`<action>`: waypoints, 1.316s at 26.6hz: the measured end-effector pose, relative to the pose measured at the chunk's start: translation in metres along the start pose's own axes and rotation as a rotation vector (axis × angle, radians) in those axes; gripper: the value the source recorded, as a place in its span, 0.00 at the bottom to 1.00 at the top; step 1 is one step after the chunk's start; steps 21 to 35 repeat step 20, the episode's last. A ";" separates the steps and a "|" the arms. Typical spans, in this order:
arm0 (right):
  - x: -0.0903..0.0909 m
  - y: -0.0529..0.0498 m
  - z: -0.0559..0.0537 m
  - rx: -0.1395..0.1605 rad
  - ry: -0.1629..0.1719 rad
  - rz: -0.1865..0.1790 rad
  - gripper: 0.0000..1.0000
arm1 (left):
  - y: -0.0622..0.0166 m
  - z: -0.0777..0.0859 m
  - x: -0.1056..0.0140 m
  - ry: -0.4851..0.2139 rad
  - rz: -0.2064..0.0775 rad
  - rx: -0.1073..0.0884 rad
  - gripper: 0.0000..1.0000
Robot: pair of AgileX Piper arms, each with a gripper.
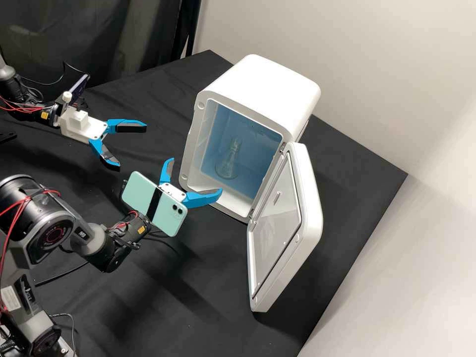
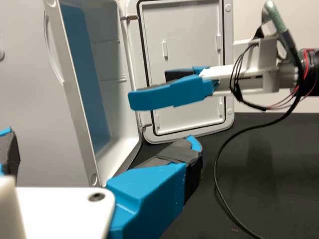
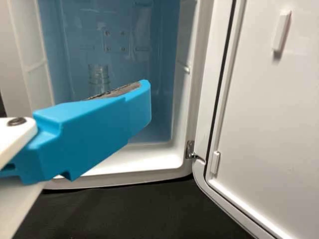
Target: Place the flask in the incubator
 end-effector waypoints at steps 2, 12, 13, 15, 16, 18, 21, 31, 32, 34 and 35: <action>-0.004 0.002 -0.006 -0.004 0.009 0.016 1.00 | 0.0031 0.001 -0.003 0.050 0.021 0.009 1.00; -0.015 0.013 -0.017 0.022 0.053 0.062 1.00 | 0.0102 -0.002 -0.008 0.099 0.055 -0.015 1.00; -0.016 0.014 -0.018 0.031 0.057 0.069 1.00 | 0.0102 -0.002 -0.008 0.099 0.055 -0.014 1.00; -0.018 0.015 -0.018 0.050 0.057 0.070 1.00 | 0.0102 -0.002 -0.008 0.099 0.055 -0.014 1.00; -0.019 0.016 -0.018 0.058 0.058 0.075 1.00 | 0.0102 -0.002 -0.008 0.099 0.055 -0.014 1.00; -0.021 0.017 -0.019 0.072 0.060 0.080 1.00 | 0.0102 -0.002 -0.008 0.099 0.055 -0.014 1.00; -0.023 0.018 -0.019 0.081 0.060 0.087 1.00 | 0.0102 -0.002 -0.008 0.099 0.055 -0.014 1.00; -0.023 0.018 -0.019 0.081 0.060 0.087 1.00 | 0.0102 -0.002 -0.008 0.099 0.055 -0.014 1.00; -0.023 0.018 -0.019 0.081 0.060 0.087 1.00 | 0.0102 -0.002 -0.008 0.099 0.055 -0.014 1.00; -0.023 0.018 -0.019 0.081 0.060 0.087 1.00 | 0.0102 -0.002 -0.008 0.099 0.055 -0.014 1.00; -0.023 0.018 -0.019 0.081 0.060 0.087 1.00 | 0.0102 -0.002 -0.008 0.099 0.055 -0.014 1.00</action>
